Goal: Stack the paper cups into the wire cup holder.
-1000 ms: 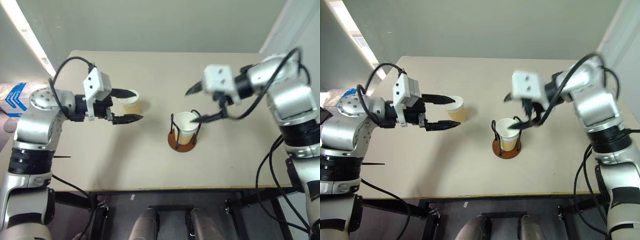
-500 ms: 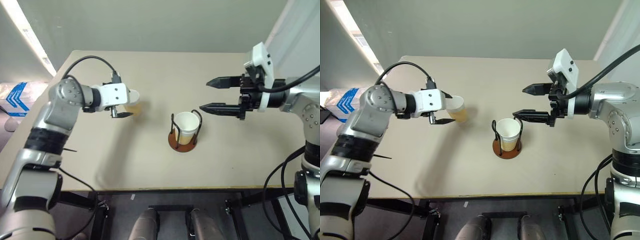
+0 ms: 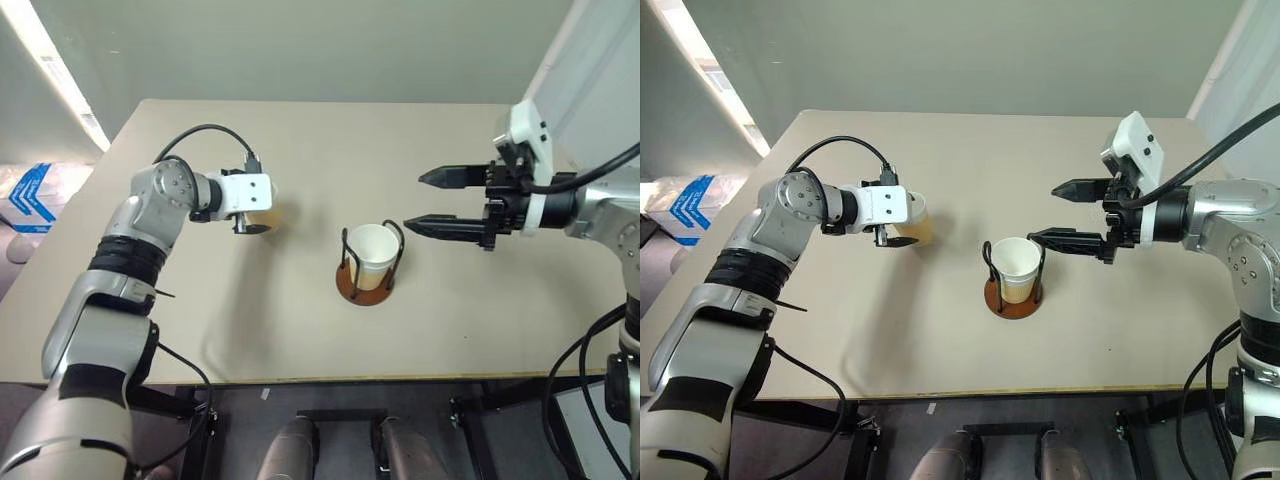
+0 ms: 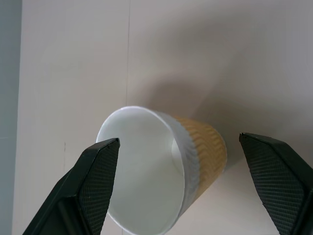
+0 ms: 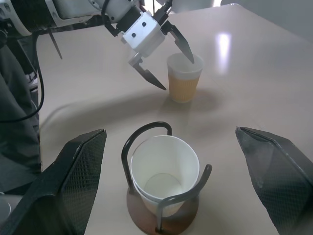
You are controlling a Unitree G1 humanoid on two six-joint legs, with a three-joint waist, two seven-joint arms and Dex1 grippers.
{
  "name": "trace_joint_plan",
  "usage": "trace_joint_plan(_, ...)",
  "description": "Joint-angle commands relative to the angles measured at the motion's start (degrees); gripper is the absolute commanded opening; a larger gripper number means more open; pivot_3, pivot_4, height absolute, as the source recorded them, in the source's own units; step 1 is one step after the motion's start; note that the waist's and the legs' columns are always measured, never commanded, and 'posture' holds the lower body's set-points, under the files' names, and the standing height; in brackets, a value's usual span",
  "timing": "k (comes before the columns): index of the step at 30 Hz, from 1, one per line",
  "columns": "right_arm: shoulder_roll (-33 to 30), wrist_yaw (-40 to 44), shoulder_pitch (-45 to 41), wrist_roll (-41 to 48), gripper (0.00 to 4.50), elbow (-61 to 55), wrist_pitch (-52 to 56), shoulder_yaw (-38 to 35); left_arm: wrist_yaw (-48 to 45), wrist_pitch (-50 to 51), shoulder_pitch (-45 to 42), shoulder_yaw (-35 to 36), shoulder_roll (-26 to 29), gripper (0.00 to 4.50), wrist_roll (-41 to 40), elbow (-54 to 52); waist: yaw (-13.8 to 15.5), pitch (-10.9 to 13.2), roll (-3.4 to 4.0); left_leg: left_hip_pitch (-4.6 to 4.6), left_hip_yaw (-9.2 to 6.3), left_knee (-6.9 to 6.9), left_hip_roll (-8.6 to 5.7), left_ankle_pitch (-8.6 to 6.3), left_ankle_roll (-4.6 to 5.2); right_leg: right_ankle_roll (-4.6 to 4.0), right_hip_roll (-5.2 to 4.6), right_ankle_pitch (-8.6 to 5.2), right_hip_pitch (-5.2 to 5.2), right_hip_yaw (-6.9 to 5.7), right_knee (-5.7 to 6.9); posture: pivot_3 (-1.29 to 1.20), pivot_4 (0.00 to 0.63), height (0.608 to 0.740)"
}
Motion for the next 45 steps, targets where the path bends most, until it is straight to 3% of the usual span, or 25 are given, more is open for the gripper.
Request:
trace_joint_plan(1, -1.45, -0.59, -0.57, 1.5, 4.48, -0.91, -0.9, -1.97, 0.09, -0.37, -1.79, 0.71, 0.54, 4.32, 0.74, -0.12, 0.05, 0.0, 0.0, -0.01, 0.0, 0.01, 0.0, 0.0, 0.0, 0.02, 0.0, 0.01, 0.0, 0.0, -0.02, 0.0, 0.15, 0.74)
trace_joint_plan(3, -1.59, -0.65, -0.68, 1.94, 4.48, -0.78, -1.07, -1.84, 0.28, -0.54, -1.52, 0.38, 0.5, 4.32, 1.48, 0.53, 0.04, 0.0, 0.0, -0.01, 0.0, 0.04, 0.0, -0.01, 0.02, 0.03, 0.0, 0.02, 0.01, 0.0, -0.02, 0.0, 0.15, 0.74)
trace_joint_plan(6, -1.46, -0.32, -0.61, 2.24, 4.5, -0.32, -2.51, -1.77, 0.94, -1.21, -1.37, 0.14, 0.0, 3.72, 2.14, 1.88, 0.03, 0.0, 0.0, -0.01, 0.01, 0.06, -0.01, -0.01, 0.02, 0.06, 0.0, 0.03, 0.0, 0.01, -0.01, 0.0, 0.15, 0.74)
trace_joint_plan(14, -2.39, 1.98, 0.48, 0.21, 4.5, 3.85, -10.49, -1.03, 1.76, -5.6, -4.46, -0.45, -2.0, 0.98, 3.26, 12.26, 0.12, 0.0, 0.0, -0.02, 0.0, 0.15, -0.02, -0.01, 0.03, 0.29, -0.01, 0.18, 0.02, 0.02, 0.01, 0.0, 0.15, 0.74)
trace_joint_plan(17, -2.53, 3.85, 1.9, -0.15, 4.5, 5.17, -15.26, -2.13, -2.15, -6.3, -5.23, 0.31, -2.3, 0.02, 1.52, 14.01, 0.12, 0.0, -0.01, -0.03, 0.0, 0.15, -0.02, -0.02, 0.04, 0.33, -0.01, 0.2, 0.02, 0.01, 0.0, 0.0, 0.15, 0.74)
trace_joint_plan(25, -6.44, 13.37, 7.48, 1.68, 4.5, 7.37, -21.76, -4.23, -18.82, -3.56, -6.63, 3.77, -2.18, 0.02, -7.26, 7.99, 0.33, -0.01, -0.02, -0.27, 0.0, 0.22, -0.03, -0.04, 0.07, 0.39, -0.01, 0.24, -0.05, -0.04, -0.11, 0.0, 0.15, 0.74)
trace_joint_plan(32, -12.23, 20.62, 12.52, 1.09, 4.5, 7.41, -26.74, -6.13, -32.86, 11.43, -7.73, 7.39, -3.48, 0.02, -20.05, -9.5, 0.43, -0.01, -0.01, -0.57, 0.01, 0.57, -0.01, -0.08, 0.22, 0.48, -0.02, 0.29, -0.13, -0.08, -0.13, 0.0, 0.15, 0.74)
trace_joint_plan(39, -15.27, 23.83, 16.16, 1.5, 4.5, 6.77, -29.54, -7.67, -33.9, 22.71, -11.54, 3.29, -3.51, 0.02, -32.73, -20.48, 0.28, -0.01, 0.0, -0.61, 0.08, 0.88, 0.01, -0.18, 0.38, 0.48, -0.06, 0.29, -0.04, -0.04, -0.11, 0.0, 0.15, 0.74)
trace_joint_plan(45, -17.19, 23.66, 15.96, 5.66, 4.5, 5.14, -24.66, -8.9, -33.9, 23.77, -15.84, -2.67, -5.84, 0.02, -38.68, -20.95, 0.29, -0.02, 0.01, -0.53, 0.11, 1.0, 0.0, -0.11, 0.45, 0.37, -0.07, 0.24, 0.11, 0.0, -0.14, 0.0, 0.15, 0.74)
